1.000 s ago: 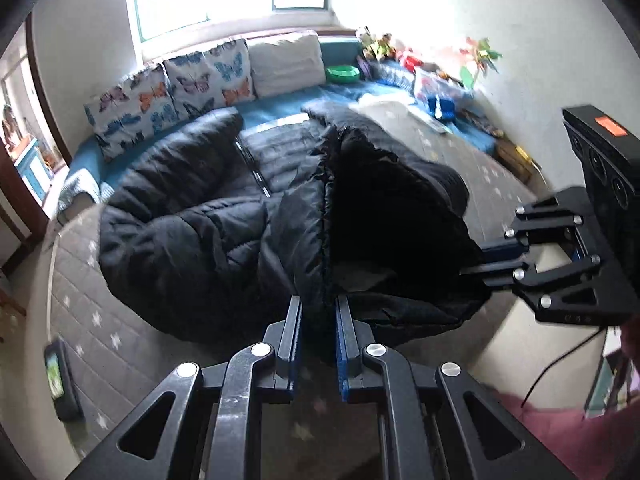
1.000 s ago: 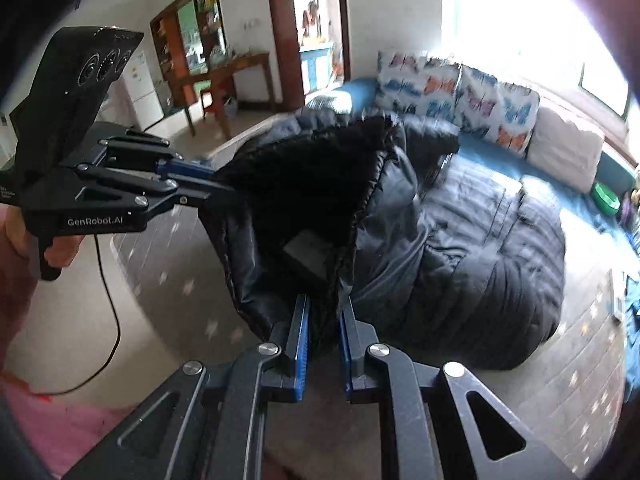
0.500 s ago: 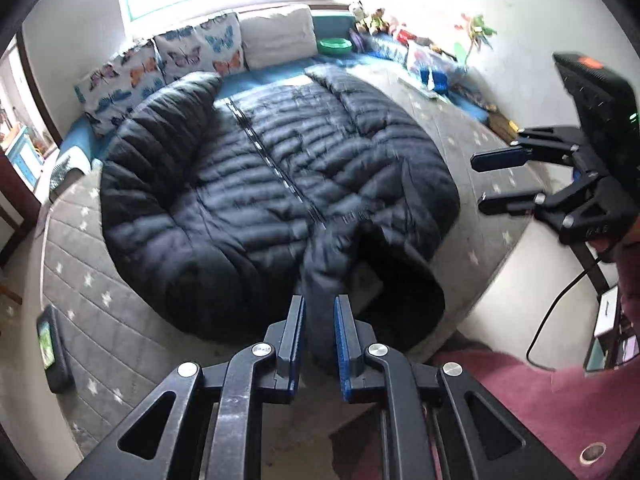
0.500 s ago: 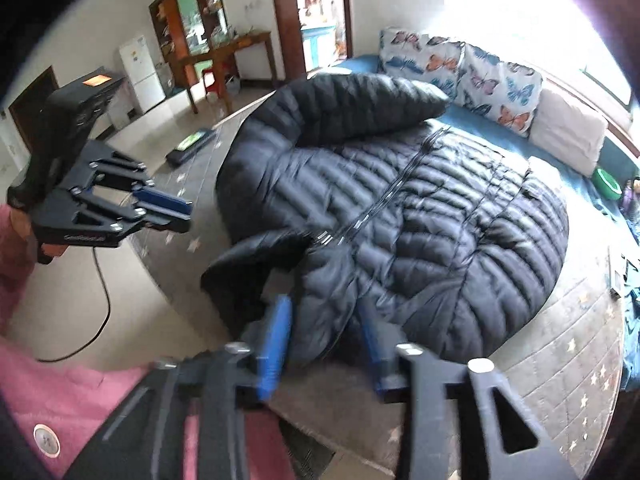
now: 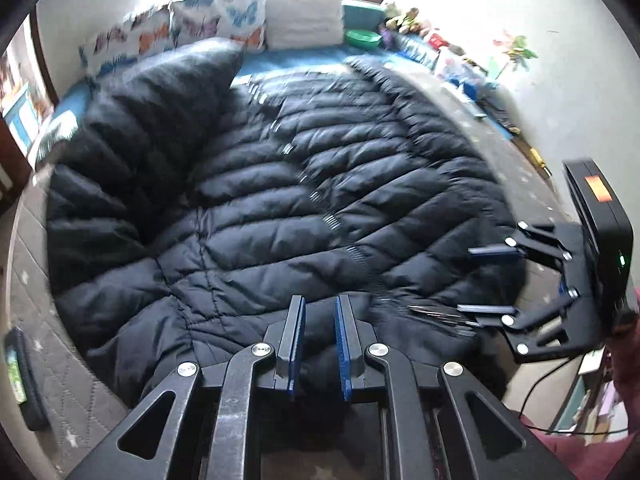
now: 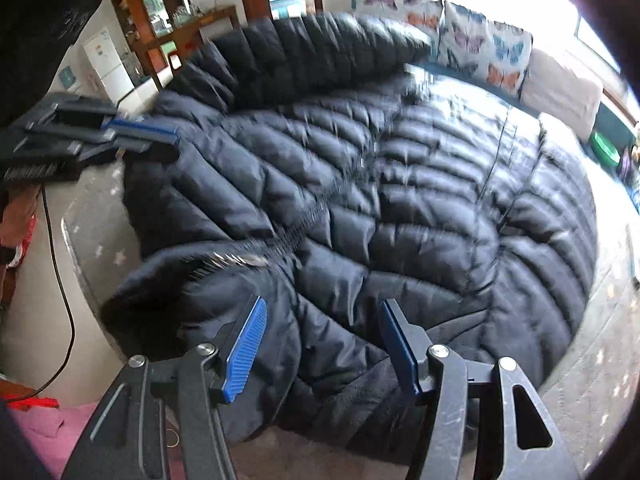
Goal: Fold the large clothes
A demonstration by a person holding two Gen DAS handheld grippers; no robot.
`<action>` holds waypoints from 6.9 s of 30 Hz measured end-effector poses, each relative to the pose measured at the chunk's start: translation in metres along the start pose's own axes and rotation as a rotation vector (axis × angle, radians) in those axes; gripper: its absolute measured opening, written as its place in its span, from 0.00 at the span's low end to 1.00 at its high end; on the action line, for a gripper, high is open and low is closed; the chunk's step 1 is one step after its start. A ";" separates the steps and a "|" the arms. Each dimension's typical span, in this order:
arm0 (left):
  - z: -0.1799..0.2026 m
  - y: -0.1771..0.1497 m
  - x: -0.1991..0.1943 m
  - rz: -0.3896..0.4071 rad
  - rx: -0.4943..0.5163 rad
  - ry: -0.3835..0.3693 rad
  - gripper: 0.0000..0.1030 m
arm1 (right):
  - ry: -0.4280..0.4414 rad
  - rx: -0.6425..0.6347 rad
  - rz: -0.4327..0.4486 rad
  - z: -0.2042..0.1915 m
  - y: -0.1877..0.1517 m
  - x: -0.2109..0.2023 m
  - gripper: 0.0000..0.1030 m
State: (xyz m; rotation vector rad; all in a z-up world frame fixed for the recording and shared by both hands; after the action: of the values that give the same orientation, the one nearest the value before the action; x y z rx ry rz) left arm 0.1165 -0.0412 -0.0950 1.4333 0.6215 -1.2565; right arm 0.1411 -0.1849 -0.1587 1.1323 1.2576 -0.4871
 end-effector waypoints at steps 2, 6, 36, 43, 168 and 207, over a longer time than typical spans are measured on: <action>-0.019 -0.005 0.020 -0.042 -0.046 0.001 0.16 | 0.004 0.019 -0.038 0.006 -0.011 0.015 0.62; -0.046 -0.031 0.051 -0.128 -0.108 0.000 0.16 | 0.052 0.038 -0.058 0.012 -0.024 0.026 0.63; -0.035 -0.046 0.054 -0.146 0.046 0.157 0.21 | -0.068 0.343 0.066 0.206 0.057 -0.024 0.63; -0.039 -0.045 0.057 -0.161 0.006 0.140 0.21 | -0.128 0.579 0.134 0.330 0.062 -0.020 0.63; -0.257 0.010 0.031 0.066 -0.566 -0.065 0.51 | -0.012 0.818 0.261 0.412 0.020 0.011 0.50; -0.337 -0.027 -0.030 0.067 -0.624 0.431 0.35 | -0.143 0.935 0.306 0.421 -0.034 -0.032 0.16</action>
State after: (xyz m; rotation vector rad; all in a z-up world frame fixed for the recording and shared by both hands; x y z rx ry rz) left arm 0.2030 0.2854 -0.1243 1.1729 1.1313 -0.6068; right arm 0.3097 -0.5729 -0.1844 1.9868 0.6858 -0.9457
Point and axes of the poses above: each gripper's, at about its wrist camera, not at the fingertips, and x roughly the way its jaws point, z to its right, y to its top, the point moved 10 cm from there along x, roughly the way its jaws point, and after that the axes turned 3 degrees about -z, right-handed, at the moved point
